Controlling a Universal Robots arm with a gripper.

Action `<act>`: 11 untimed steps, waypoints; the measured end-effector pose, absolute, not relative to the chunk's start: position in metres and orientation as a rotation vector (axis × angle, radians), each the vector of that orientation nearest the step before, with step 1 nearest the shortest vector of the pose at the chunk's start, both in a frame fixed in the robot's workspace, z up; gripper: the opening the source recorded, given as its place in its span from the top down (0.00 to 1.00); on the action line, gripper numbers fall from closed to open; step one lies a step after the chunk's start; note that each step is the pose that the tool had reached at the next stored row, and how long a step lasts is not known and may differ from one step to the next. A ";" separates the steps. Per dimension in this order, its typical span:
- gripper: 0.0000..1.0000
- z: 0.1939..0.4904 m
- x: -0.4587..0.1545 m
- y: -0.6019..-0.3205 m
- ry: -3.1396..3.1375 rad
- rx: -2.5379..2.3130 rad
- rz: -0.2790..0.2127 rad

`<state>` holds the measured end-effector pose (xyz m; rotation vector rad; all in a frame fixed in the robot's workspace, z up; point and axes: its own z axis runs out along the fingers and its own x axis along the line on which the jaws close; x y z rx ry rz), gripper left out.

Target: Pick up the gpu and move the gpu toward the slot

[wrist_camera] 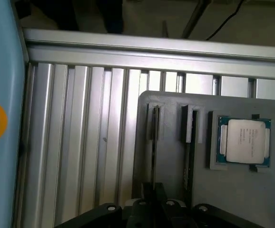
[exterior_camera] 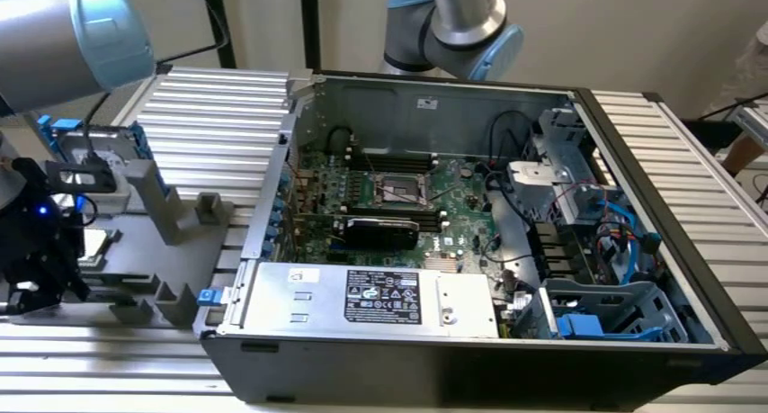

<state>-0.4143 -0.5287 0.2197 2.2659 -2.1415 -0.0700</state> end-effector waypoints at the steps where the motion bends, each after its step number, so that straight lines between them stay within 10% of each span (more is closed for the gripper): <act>1: 0.86 0.223 -0.414 -0.529 -2.141 2.265 -0.072; 11: 0.86 0.266 -0.405 -0.529 -2.130 2.253 -0.098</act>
